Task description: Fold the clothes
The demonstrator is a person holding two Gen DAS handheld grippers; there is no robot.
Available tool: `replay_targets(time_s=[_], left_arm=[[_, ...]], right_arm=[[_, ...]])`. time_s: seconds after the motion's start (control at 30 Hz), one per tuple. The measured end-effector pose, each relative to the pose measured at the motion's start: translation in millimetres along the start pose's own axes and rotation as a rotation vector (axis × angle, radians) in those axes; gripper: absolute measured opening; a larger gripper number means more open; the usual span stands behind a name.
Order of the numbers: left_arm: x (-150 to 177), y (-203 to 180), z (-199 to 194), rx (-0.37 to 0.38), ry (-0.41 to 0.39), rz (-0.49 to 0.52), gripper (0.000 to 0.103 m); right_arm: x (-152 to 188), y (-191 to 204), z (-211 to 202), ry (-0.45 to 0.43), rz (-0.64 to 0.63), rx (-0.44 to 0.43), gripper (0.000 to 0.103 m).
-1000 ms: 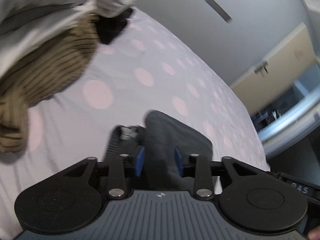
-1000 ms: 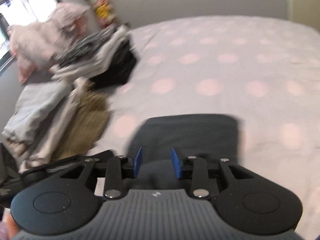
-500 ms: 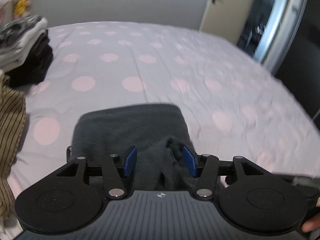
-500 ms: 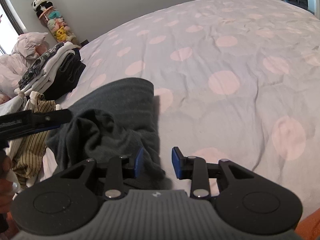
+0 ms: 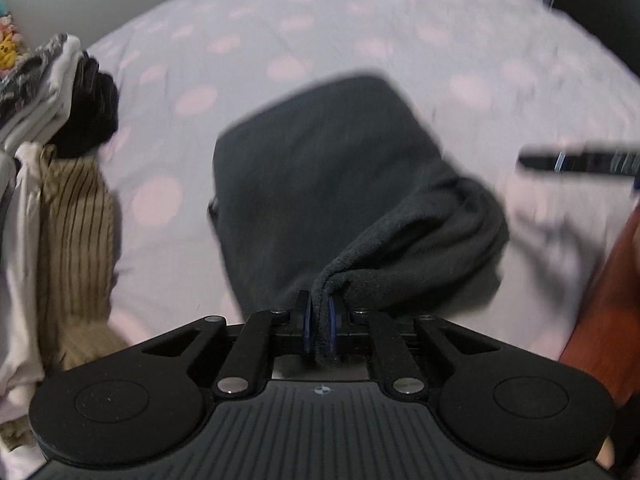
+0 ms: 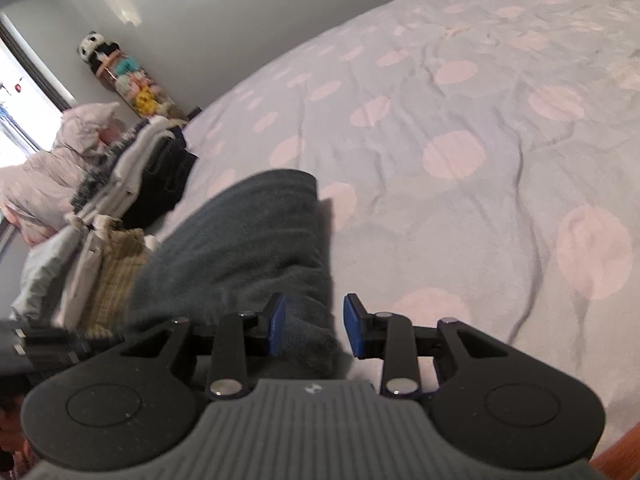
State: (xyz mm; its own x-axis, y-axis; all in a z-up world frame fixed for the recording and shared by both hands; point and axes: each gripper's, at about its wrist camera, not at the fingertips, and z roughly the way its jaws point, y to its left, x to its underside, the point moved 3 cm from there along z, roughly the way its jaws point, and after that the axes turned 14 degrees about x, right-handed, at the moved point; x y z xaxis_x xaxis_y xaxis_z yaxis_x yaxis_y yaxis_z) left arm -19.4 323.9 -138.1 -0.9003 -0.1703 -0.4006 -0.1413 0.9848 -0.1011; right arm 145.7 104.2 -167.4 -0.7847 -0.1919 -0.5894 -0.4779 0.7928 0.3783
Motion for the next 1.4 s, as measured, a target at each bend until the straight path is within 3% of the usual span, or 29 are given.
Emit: replay_targets(time_s=[0.13, 0.23, 0.33, 0.5, 0.6, 0.7, 0.97, 1.07, 1.17, 1.4], left_arm=[[11, 14, 15, 0.014, 0.073, -0.059, 0.01], [11, 19, 23, 0.029, 0.096, -0.087, 0.01], [13, 21, 26, 0.037, 0.101, -0.103, 0.014], [15, 26, 25, 0.056, 0.082, -0.143, 0.015], [18, 28, 23, 0.061, 0.073, -0.148, 0.016], [18, 27, 22, 0.061, 0.064, -0.15, 0.016], [15, 27, 25, 0.061, 0.059, -0.166, 0.017], [13, 26, 27, 0.052, 0.062, -0.165, 0.017], [12, 24, 26, 0.045, 0.062, -0.167, 0.017], [11, 27, 29, 0.036, 0.084, -0.198, 0.017]], right_arm=[[5, 14, -2, 0.0, -0.053, -0.077, 0.034], [14, 27, 8, 0.055, -0.111, -0.119, 0.028], [26, 38, 23, 0.105, -0.178, -0.093, 0.028], [50, 50, 42, 0.262, -0.328, -0.002, 0.0], [63, 56, 41, 0.308, -0.41, 0.02, 0.0], [58, 50, 27, 0.238, -0.372, 0.005, 0.006], [37, 15, 40, 0.277, -0.088, -0.029, 0.027], [29, 2, 45, 0.291, 0.019, -0.042, 0.026], [21, -11, 50, 0.304, 0.125, -0.054, 0.01], [39, -6, 42, 0.397, 0.044, -0.004, 0.004]])
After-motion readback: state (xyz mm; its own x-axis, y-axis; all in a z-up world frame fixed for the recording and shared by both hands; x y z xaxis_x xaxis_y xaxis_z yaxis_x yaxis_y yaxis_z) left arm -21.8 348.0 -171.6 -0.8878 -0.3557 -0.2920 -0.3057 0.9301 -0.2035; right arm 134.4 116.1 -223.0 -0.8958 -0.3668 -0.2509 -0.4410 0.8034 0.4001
